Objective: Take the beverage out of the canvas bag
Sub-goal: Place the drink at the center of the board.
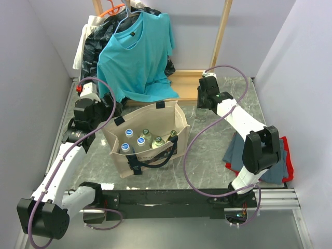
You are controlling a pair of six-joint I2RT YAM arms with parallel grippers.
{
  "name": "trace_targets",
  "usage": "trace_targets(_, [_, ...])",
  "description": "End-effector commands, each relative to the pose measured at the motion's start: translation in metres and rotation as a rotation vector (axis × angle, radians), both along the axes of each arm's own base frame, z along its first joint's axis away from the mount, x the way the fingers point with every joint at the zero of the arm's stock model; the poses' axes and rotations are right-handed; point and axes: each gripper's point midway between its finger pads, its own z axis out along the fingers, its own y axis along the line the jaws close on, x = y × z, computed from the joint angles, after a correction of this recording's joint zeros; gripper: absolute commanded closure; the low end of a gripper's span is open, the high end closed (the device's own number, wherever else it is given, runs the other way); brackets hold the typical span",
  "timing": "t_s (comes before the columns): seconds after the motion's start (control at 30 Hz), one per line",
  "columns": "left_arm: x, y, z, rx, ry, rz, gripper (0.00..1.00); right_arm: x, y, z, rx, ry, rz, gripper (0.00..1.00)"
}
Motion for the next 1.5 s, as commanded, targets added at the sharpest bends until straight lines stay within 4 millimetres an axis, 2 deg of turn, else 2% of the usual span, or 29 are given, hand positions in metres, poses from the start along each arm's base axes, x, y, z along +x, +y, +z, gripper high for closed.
trace_targets(0.0, [0.004, -0.002, 0.016, -0.009, -0.052, -0.011, 0.04, 0.018, 0.002, 0.030, 0.023, -0.083, -0.019, 0.53])
trace_targets(0.2, [0.004, -0.002, 0.015, -0.009, -0.047, -0.011, 0.04, 0.019, 0.001, 0.030, 0.020, -0.081, -0.030, 0.46])
trace_targets(0.3, [0.004, -0.001, 0.016, -0.006, -0.050, -0.009, 0.04, 0.019, 0.000, 0.032, 0.024, -0.089, -0.033, 0.39])
trace_targets(0.63, [0.006, -0.003, 0.016, -0.014, -0.051, -0.013, 0.04, 0.018, -0.010, 0.043, -0.011, -0.105, -0.073, 0.35])
trace_targets(0.67, [0.006, -0.003, 0.018, -0.015, -0.054, -0.014, 0.04, 0.018, -0.014, 0.048, -0.019, -0.119, -0.090, 0.32])
trace_targets(0.7, [0.007, -0.003, 0.020, -0.017, -0.059, -0.014, 0.04, 0.016, -0.015, 0.051, -0.021, -0.127, -0.100, 0.20])
trace_targets(0.77, [0.007, -0.004, 0.021, -0.017, -0.060, -0.017, 0.04, 0.013, -0.020, 0.062, -0.017, -0.158, -0.118, 0.00])
trace_targets(0.93, [0.007, -0.005, 0.021, -0.016, -0.059, -0.028, 0.04, 0.005, -0.021, 0.089, 0.011, -0.215, -0.111, 0.00])
trace_targets(1.07, [0.005, -0.009, 0.028, -0.021, -0.075, -0.053, 0.04, -0.004, -0.023, 0.120, 0.037, -0.270, -0.101, 0.00])
trace_targets(1.13, [0.002, -0.012, 0.040, -0.022, -0.111, -0.077, 0.04, -0.008, -0.021, 0.130, 0.054, -0.291, -0.089, 0.00])
trace_targets(1.2, [-0.003, -0.018, 0.057, -0.022, -0.152, -0.122, 0.04, -0.014, -0.019, 0.149, 0.083, -0.334, -0.065, 0.00])
trace_targets(1.3, [-0.010, -0.031, 0.073, -0.022, -0.184, -0.214, 0.04, -0.022, -0.010, 0.174, 0.151, -0.386, -0.017, 0.00])
trace_targets(1.33, [-0.012, -0.034, 0.076, -0.023, -0.190, -0.234, 0.04, -0.025, 0.006, 0.177, 0.214, -0.376, 0.043, 0.00])
trace_targets(1.37, [-0.013, -0.038, 0.078, -0.024, -0.197, -0.257, 0.04, -0.025, 0.013, 0.186, 0.232, -0.377, 0.081, 0.00])
trace_targets(1.43, [-0.015, -0.042, 0.078, -0.025, -0.199, -0.284, 0.04, -0.031, 0.026, 0.181, 0.257, -0.303, 0.122, 0.00])
trace_targets(1.47, [-0.015, -0.043, 0.079, -0.027, -0.204, -0.290, 0.04, -0.031, 0.036, 0.188, 0.281, -0.293, 0.158, 0.00])
